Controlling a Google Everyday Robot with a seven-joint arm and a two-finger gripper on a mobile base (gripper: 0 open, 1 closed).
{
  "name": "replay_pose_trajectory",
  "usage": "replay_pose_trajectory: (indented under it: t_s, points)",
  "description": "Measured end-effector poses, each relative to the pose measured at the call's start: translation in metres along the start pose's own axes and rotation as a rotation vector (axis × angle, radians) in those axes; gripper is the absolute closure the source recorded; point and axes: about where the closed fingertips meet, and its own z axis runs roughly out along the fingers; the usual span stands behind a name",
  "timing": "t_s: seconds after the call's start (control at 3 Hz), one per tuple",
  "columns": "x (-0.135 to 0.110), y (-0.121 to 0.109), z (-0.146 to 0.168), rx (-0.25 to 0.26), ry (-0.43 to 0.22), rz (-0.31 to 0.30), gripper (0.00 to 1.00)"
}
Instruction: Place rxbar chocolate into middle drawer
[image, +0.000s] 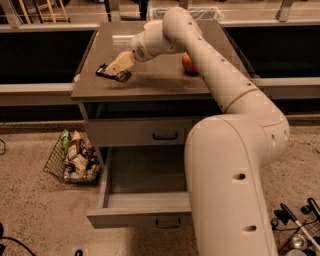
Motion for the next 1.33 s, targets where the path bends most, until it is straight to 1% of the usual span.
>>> replay_pose_trajectory:
  t_s: [0.33,0.67,1.0,1.33]
  points:
    - [-0.007,0.014,0.028,-0.038,-0.001,0.017,0.00]
    - [-0.009,0.032,0.056,-0.075,-0.012,0.055,0.00]
    - [-0.004,0.041,0.068,-0.092,-0.016,0.083,0.00]
    - [0.009,0.042,0.067,-0.067,0.003,0.112,0.18]
